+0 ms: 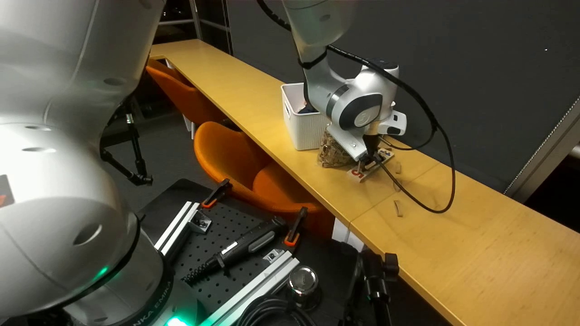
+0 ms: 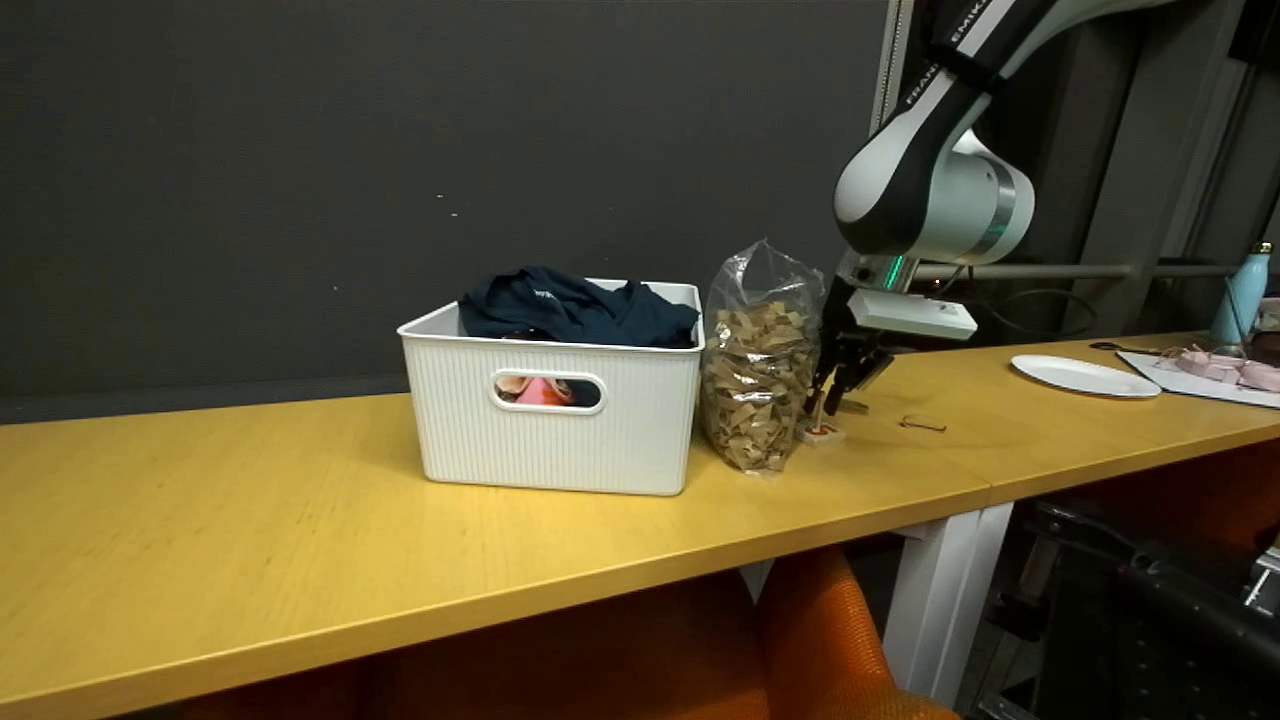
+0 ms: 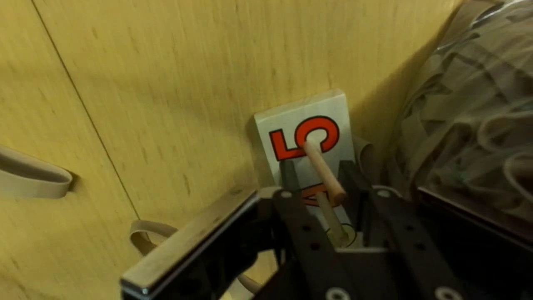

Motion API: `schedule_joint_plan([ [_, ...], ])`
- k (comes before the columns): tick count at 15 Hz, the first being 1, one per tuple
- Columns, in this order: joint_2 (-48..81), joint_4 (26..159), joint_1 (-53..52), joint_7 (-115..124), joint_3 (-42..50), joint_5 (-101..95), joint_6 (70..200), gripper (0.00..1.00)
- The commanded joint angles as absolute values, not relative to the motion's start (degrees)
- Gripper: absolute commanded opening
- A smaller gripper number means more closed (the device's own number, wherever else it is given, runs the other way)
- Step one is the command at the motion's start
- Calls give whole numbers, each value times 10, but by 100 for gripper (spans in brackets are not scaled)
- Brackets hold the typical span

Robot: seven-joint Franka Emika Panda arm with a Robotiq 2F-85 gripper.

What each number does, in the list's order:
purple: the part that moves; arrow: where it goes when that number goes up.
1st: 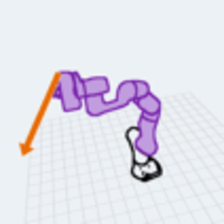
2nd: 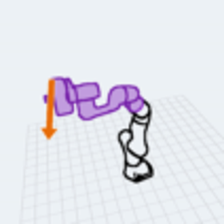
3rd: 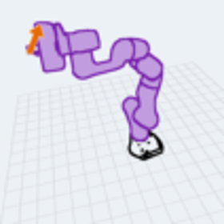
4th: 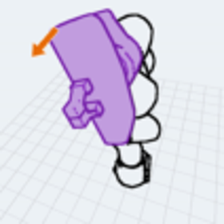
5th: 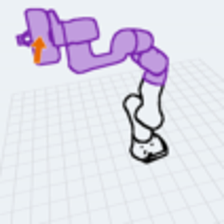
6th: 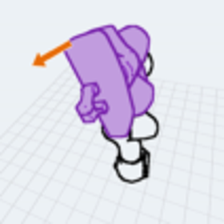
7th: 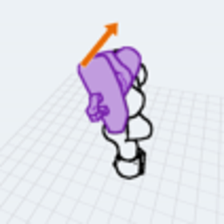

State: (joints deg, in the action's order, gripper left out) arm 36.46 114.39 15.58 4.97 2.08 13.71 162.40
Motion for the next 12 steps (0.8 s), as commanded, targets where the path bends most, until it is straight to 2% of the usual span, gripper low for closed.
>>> schedule_joint_plan([
  [1, 368, 1127, 166, 38, 7, 150, 1606, 1],
  [12, 313, 1172, 159, 49, 31, 147, 1612, 2],
])
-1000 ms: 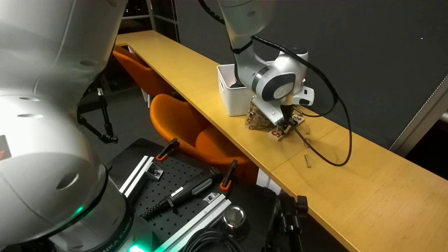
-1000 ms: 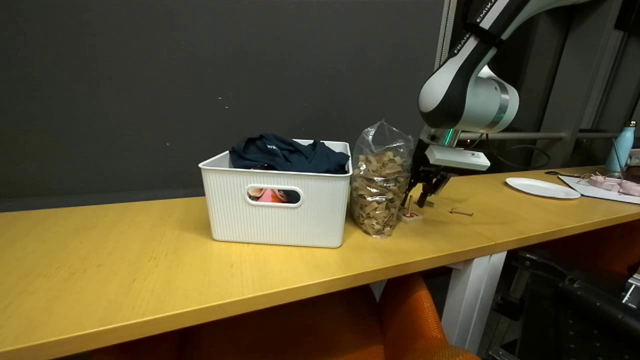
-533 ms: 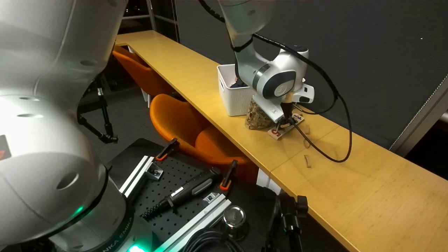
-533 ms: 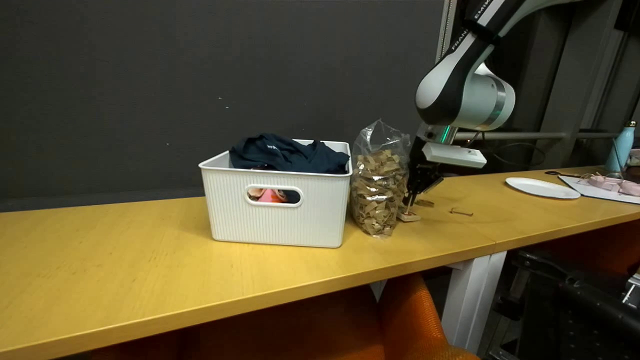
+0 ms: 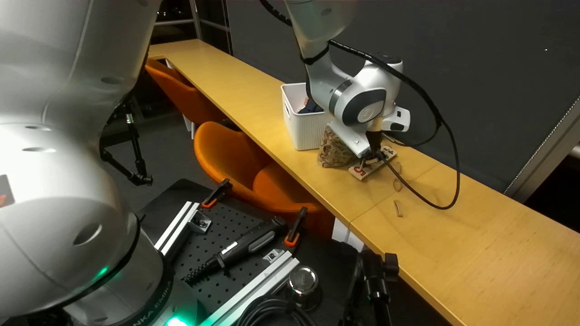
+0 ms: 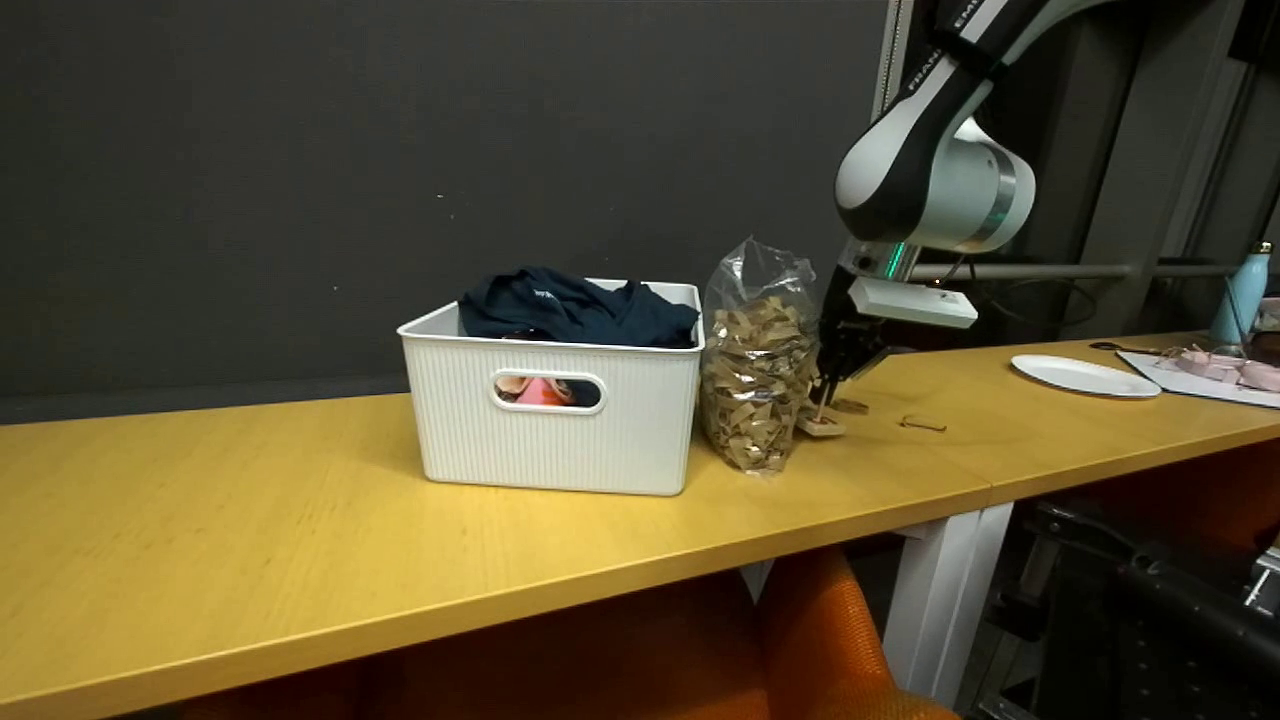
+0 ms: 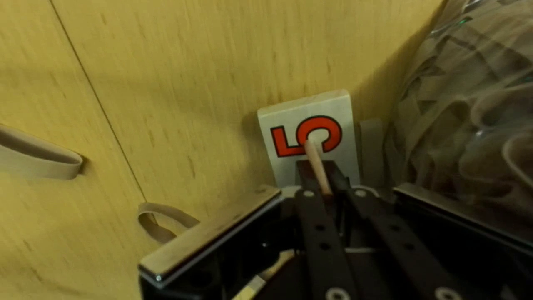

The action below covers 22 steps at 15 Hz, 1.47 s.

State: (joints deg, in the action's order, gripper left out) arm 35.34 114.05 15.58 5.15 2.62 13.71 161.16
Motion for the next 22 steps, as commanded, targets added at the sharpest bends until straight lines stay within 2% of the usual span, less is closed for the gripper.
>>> schedule_joint_plan([
  [1, 304, 1181, 157, 52, 37, 145, 1615, 2],
  [12, 256, 1244, 188, 65, 112, 142, 1616, 2],
  [22, 261, 1264, 257, 51, 123, 158, 1612, 2],
])
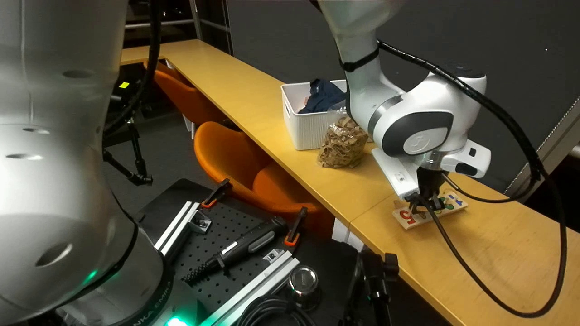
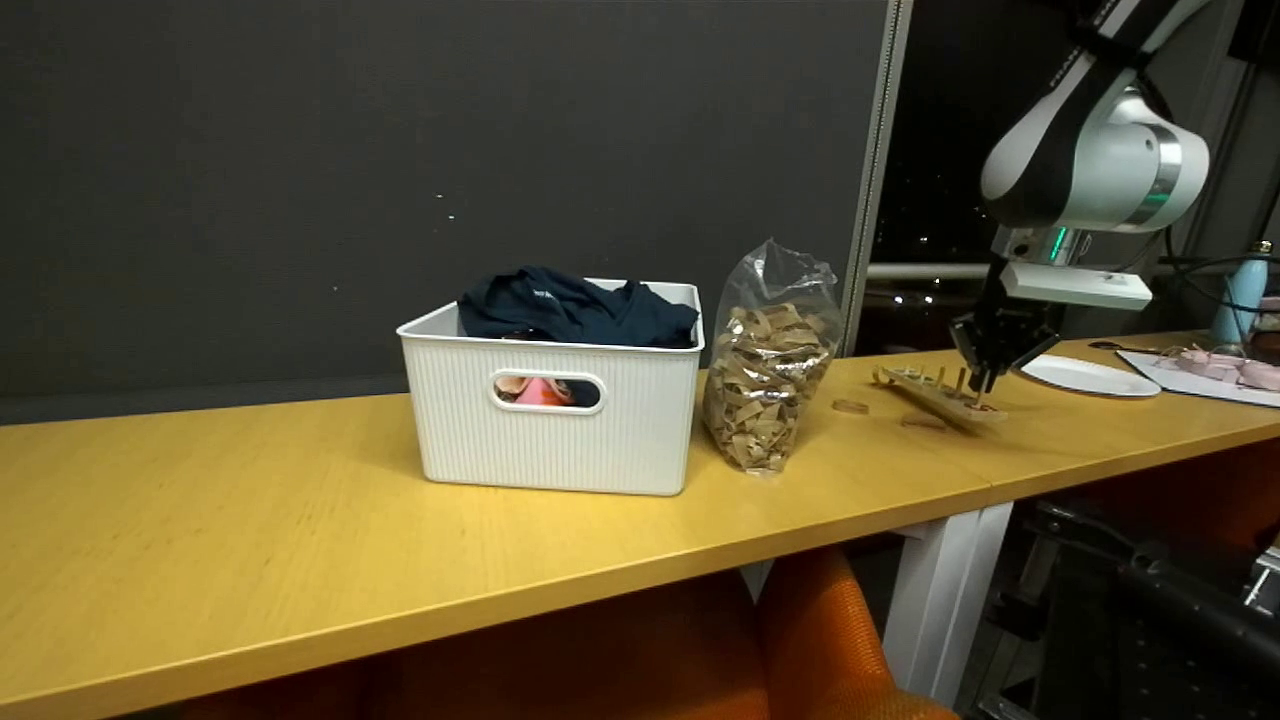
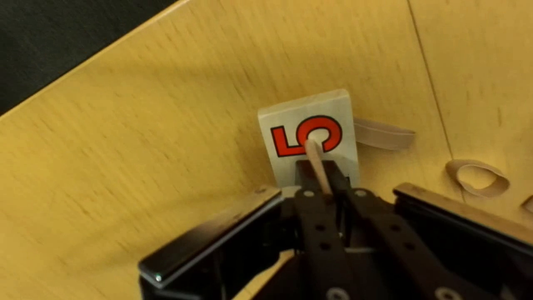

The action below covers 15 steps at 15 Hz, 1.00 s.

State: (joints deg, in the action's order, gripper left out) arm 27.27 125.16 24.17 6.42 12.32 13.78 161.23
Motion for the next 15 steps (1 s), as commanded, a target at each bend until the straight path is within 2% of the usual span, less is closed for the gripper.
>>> schedule_joint_plan([
  [1, 262, 1265, 262, 51, 125, 157, 1612, 2],
  [7, 298, 1241, 268, 58, 121, 154, 1606, 4],
  [8, 301, 1240, 268, 58, 120, 155, 1607, 34],
  [9, 299, 1242, 267, 59, 120, 154, 1607, 35],
  [15, 276, 1250, 264, 48, 111, 155, 1610, 78],
])
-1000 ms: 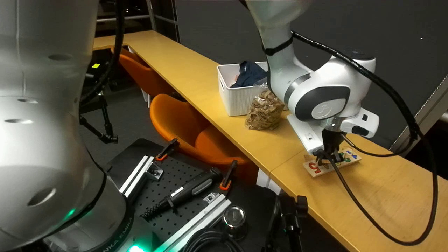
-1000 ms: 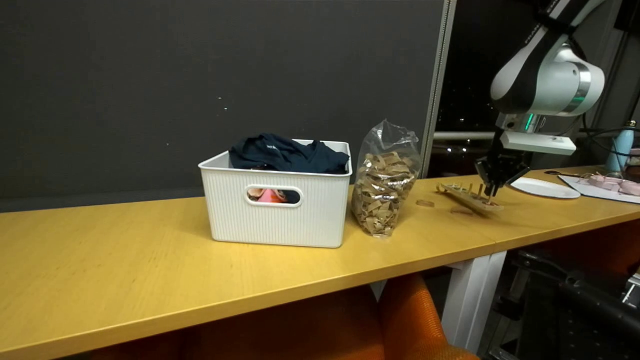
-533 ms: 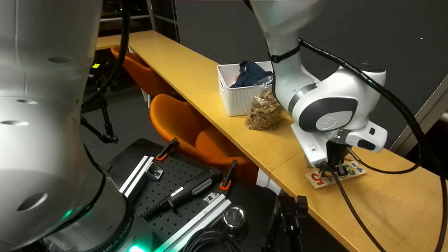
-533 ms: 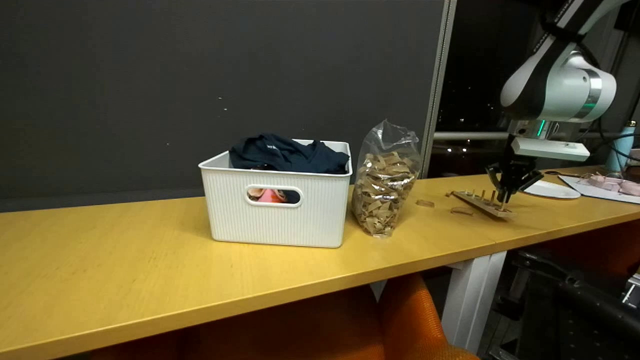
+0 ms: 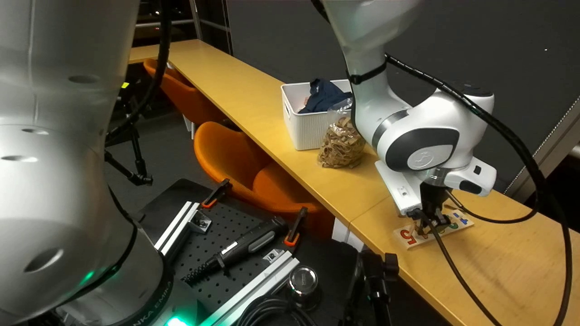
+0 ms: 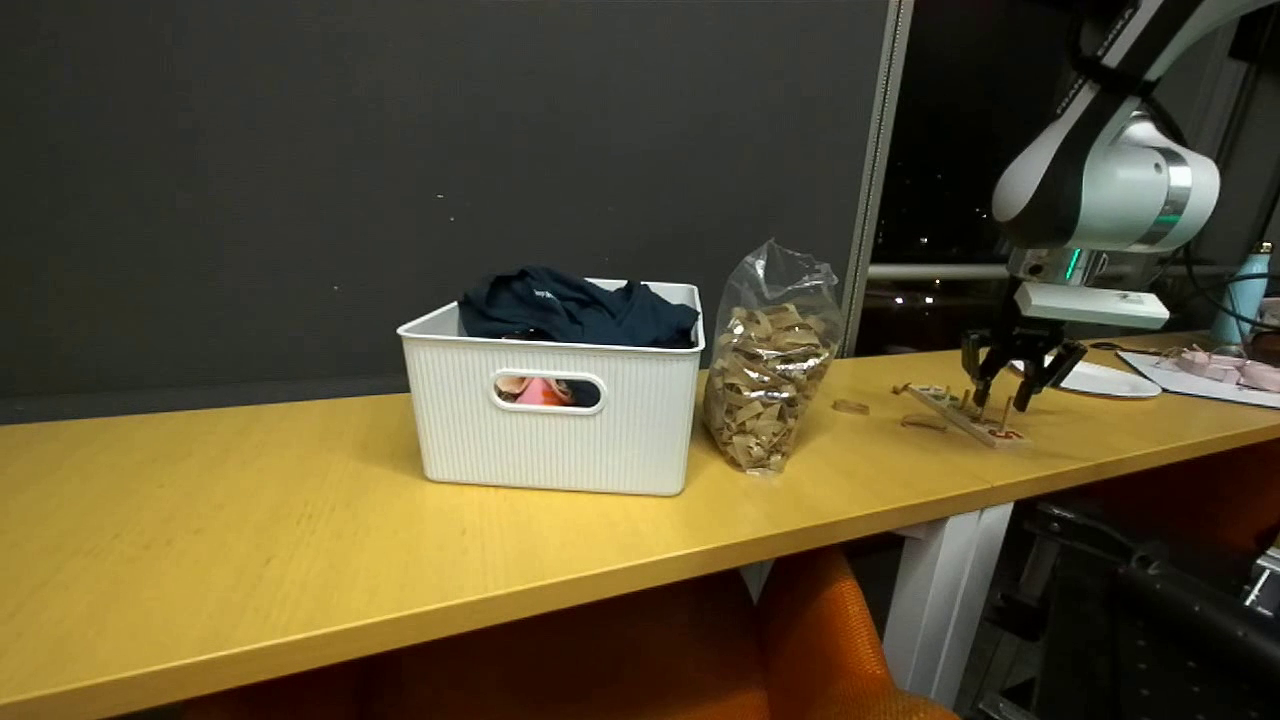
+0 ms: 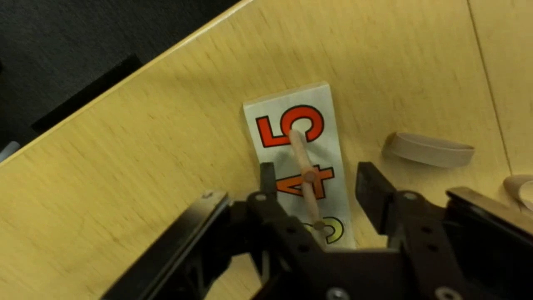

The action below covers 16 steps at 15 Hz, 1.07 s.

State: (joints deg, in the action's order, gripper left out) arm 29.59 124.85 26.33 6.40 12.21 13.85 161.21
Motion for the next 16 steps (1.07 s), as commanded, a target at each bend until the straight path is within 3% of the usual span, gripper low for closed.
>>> schedule_joint_plan([
  [1, 275, 1244, 271, 39, 96, 164, 1607, 84],
  [3, 276, 1231, 273, 30, 77, 173, 1613, 98],
  [4, 278, 1224, 274, 26, 65, 181, 1612, 100],
  [16, 345, 1173, 236, 37, 61, 174, 1602, 100],
])
